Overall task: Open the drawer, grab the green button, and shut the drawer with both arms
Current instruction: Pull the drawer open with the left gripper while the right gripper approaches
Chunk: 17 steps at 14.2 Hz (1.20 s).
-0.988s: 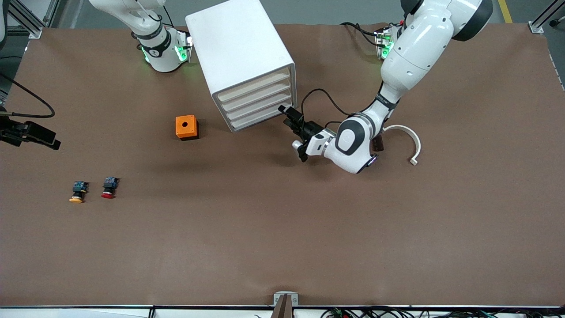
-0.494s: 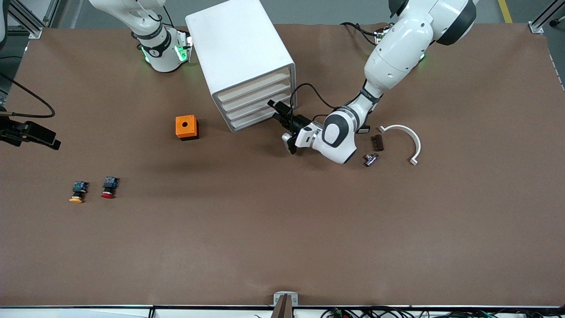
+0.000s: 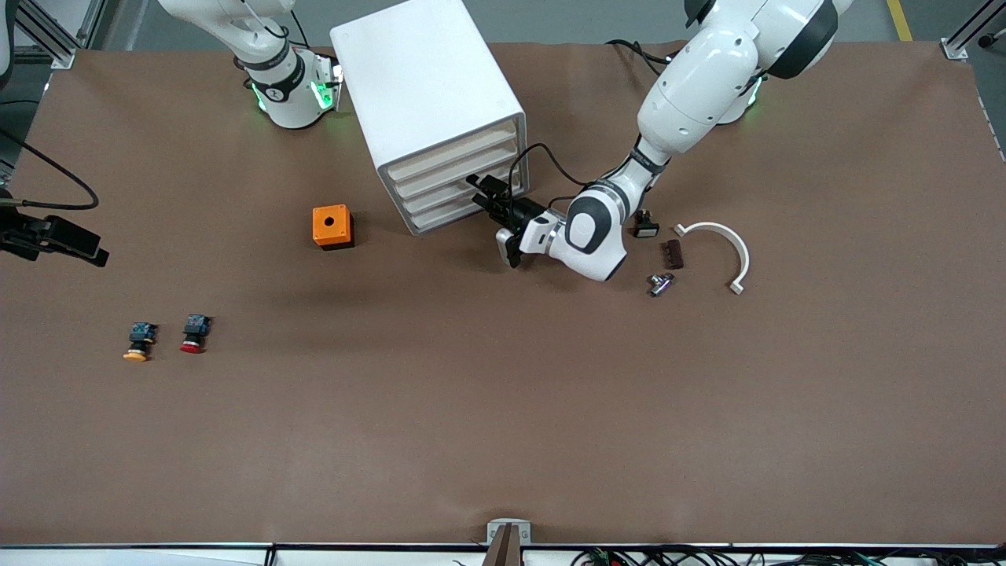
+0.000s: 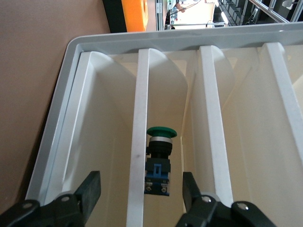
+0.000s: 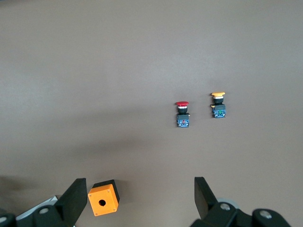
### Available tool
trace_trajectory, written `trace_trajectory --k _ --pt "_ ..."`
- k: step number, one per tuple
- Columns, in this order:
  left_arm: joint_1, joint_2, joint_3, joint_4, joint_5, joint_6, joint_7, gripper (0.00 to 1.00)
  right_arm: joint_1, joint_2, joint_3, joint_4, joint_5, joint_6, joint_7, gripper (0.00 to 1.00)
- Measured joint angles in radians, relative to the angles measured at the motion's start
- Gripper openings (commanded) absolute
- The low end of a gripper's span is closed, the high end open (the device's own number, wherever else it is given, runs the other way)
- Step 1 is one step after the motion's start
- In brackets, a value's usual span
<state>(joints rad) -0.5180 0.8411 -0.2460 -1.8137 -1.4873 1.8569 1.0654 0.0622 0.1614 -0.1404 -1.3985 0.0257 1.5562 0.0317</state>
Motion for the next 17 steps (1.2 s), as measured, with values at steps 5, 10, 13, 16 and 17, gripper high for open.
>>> trace_trajectory --k 5,10,13,16,17 --pt "-0.019 0.000 0.000 -0.002 -0.026 0.011 0.008 0.26 0.020 0.003 0.002 -0.001 0.000 -0.017 0.003 1.00" --pt "-0.019 0.002 0.002 -0.004 -0.032 0.015 0.012 0.00 0.037 0.004 0.003 -0.001 0.000 -0.039 0.003 1.00" --pt "-0.017 0.004 0.003 -0.004 -0.039 0.015 0.010 0.00 0.043 0.004 0.004 -0.001 0.000 -0.039 0.010 1.00" --pt "-0.011 0.004 0.015 0.004 -0.041 0.015 0.003 0.00 0.064 0.004 0.005 -0.001 0.000 -0.040 0.065 1.00" --pt "-0.007 0.004 0.021 0.009 -0.041 0.015 -0.007 0.00 0.076 0.004 0.006 -0.001 0.000 -0.042 0.084 1.00"
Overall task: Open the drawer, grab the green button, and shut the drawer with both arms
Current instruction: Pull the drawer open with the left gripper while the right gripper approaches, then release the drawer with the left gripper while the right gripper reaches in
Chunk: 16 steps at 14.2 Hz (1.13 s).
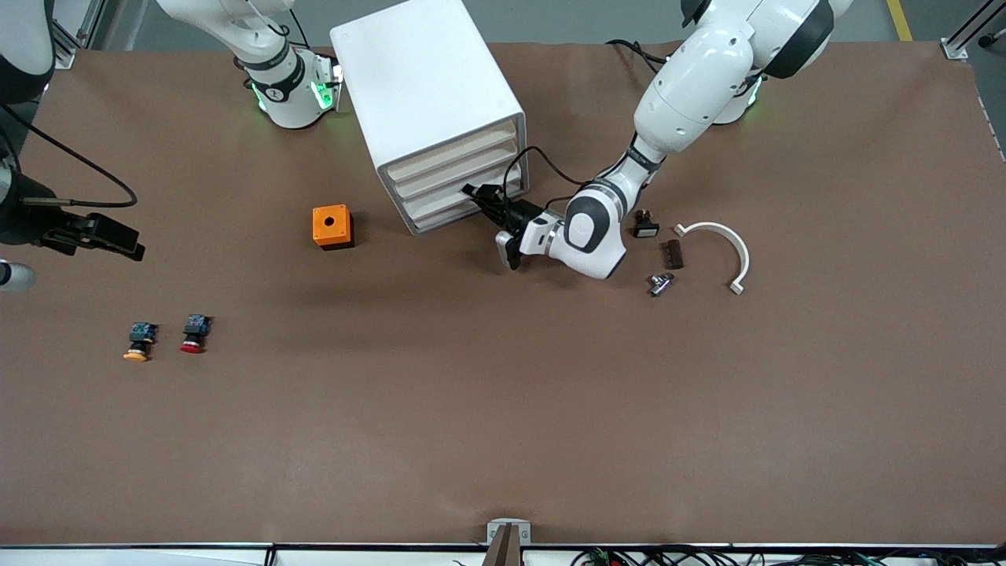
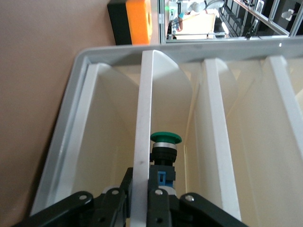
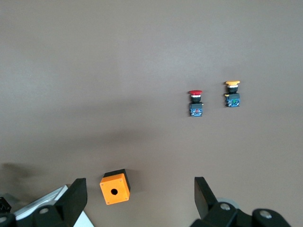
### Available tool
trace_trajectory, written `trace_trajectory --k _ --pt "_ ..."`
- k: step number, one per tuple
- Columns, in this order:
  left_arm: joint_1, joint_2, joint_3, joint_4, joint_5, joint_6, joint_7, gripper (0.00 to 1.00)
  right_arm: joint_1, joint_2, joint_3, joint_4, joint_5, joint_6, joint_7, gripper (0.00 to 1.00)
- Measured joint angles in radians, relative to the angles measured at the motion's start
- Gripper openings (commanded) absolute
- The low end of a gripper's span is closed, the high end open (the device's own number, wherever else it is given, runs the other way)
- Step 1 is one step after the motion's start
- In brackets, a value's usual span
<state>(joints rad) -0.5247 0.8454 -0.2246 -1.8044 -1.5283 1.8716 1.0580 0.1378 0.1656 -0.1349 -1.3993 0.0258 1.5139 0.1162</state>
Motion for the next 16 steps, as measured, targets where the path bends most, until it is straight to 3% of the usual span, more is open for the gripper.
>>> trace_trajectory --k 6,9,12,14,15,16 --pt "0.016 0.000 0.098 0.077 0.000 -0.005 -0.089 0.00 0.076 0.002 0.002 -0.001 0.001 -0.018 0.184 1.00" --pt "0.018 0.001 0.169 0.128 0.000 -0.005 -0.148 0.00 0.150 0.002 0.004 -0.002 0.002 -0.025 0.338 1.00" --pt "0.020 0.005 0.192 0.145 0.000 -0.005 -0.190 0.00 0.245 0.006 0.007 -0.007 0.003 -0.025 0.523 1.00" --pt "0.019 0.008 0.192 0.151 0.000 -0.005 -0.215 0.27 0.322 0.018 0.008 -0.009 0.003 -0.023 0.668 1.00" --pt "0.019 0.009 0.193 0.154 0.000 -0.002 -0.227 0.53 0.359 0.026 0.008 -0.010 0.004 -0.018 0.739 1.00" --pt "0.017 0.010 0.193 0.156 0.000 0.021 -0.240 1.00 0.394 0.036 0.009 -0.012 0.007 -0.005 0.806 1.00"
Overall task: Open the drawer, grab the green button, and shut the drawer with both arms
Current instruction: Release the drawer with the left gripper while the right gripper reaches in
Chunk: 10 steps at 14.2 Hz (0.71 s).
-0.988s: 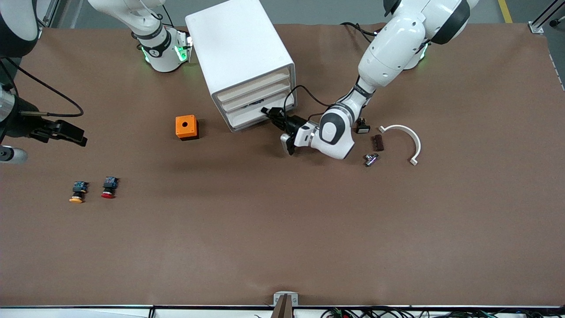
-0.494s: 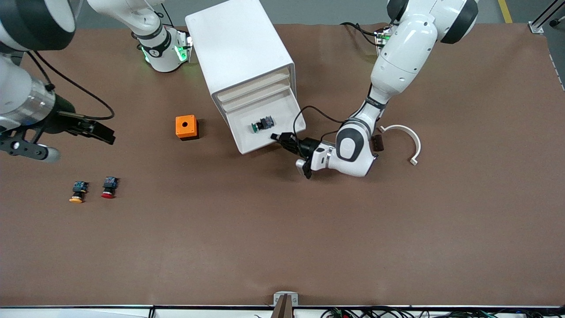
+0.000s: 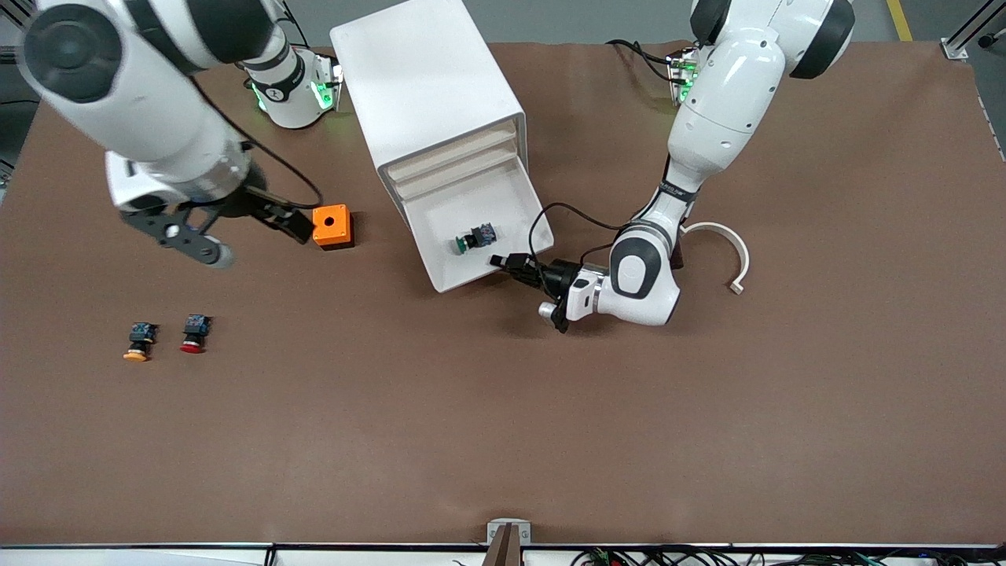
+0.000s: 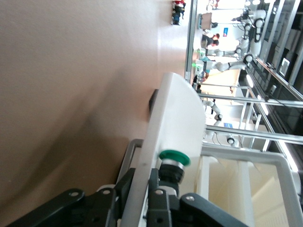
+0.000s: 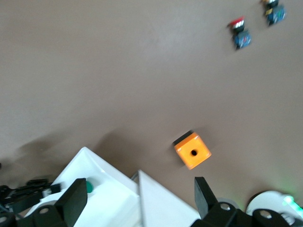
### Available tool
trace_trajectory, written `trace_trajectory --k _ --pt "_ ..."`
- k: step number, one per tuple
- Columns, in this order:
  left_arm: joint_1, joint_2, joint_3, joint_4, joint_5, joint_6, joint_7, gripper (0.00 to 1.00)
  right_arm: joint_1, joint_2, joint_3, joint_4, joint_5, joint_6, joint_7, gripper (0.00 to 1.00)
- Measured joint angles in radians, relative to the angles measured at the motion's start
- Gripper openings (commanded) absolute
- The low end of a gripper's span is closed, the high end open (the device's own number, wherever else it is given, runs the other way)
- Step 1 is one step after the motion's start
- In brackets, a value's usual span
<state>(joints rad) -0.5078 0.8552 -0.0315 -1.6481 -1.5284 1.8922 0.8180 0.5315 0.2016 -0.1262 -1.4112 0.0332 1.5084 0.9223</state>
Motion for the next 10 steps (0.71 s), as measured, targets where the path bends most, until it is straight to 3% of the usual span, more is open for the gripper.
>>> trace_trajectory --k 5,7,10 --pt "-0.002 0.000 0.007 0.020 0.037 0.053 -0.082 1.00 0.134 0.059 0.000 -0.033 0.024 0.135 0.335 1.00" --pt "0.006 -0.001 0.014 0.055 0.148 0.055 -0.186 1.00 0.173 0.090 0.000 -0.051 0.051 0.191 0.472 1.00" --pt "0.056 -0.031 0.016 0.143 0.422 0.054 -0.394 1.00 0.191 0.140 0.000 -0.071 0.106 0.260 0.615 1.00"
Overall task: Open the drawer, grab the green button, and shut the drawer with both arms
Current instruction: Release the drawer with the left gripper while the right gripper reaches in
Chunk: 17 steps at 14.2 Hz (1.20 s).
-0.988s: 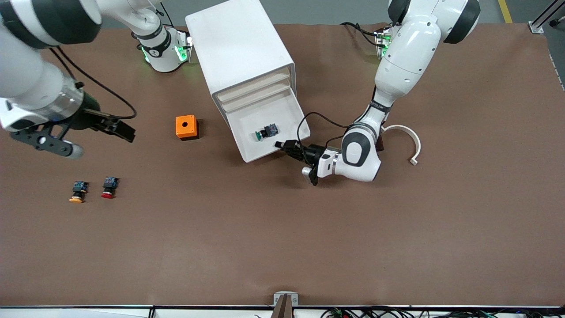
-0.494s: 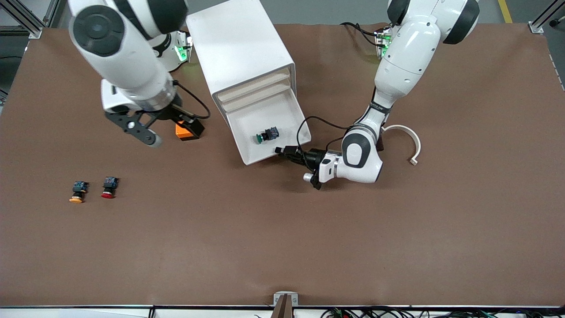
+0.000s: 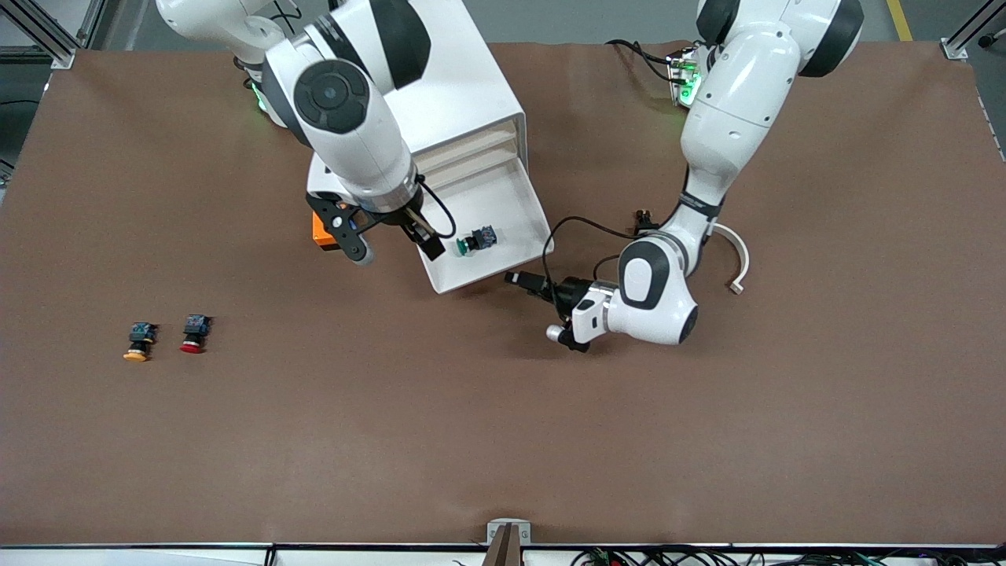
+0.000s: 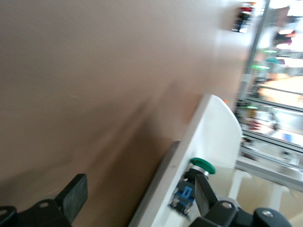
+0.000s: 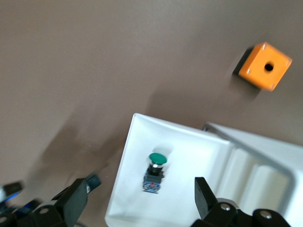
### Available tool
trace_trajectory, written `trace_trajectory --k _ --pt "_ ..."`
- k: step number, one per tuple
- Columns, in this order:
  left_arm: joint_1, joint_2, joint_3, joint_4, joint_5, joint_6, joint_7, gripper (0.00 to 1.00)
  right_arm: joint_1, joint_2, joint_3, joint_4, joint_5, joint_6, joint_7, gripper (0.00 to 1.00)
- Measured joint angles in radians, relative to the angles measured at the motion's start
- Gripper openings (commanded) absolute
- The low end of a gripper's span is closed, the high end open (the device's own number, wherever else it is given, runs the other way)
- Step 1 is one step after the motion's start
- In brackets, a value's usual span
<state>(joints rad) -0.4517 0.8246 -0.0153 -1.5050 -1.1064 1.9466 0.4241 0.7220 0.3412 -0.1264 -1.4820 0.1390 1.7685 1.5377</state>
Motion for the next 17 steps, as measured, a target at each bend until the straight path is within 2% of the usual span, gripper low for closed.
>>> trace_trajectory --k 3,6,10,13,17 --pt "0.065 -0.048 0.001 0.064 0.263 -0.027 -0.128 1.00 0.011 0.014 0.000 -0.064 0.007 0.075 0.084 1.00" --pt "0.113 -0.083 0.001 0.076 0.482 -0.033 -0.153 1.00 0.041 0.020 0.000 -0.130 0.010 0.133 0.130 1.00" --pt "0.116 -0.111 0.006 0.088 0.783 -0.033 -0.259 1.00 0.087 0.061 0.000 -0.151 0.010 0.142 0.148 1.00" --pt "0.109 -0.117 0.009 0.110 0.892 -0.033 -0.447 1.00 0.102 0.095 0.000 -0.153 0.011 0.171 0.158 1.00" --pt "0.081 -0.116 0.009 0.111 0.965 -0.032 -0.835 1.00 0.119 0.144 0.000 -0.154 0.011 0.222 0.183 1.00"
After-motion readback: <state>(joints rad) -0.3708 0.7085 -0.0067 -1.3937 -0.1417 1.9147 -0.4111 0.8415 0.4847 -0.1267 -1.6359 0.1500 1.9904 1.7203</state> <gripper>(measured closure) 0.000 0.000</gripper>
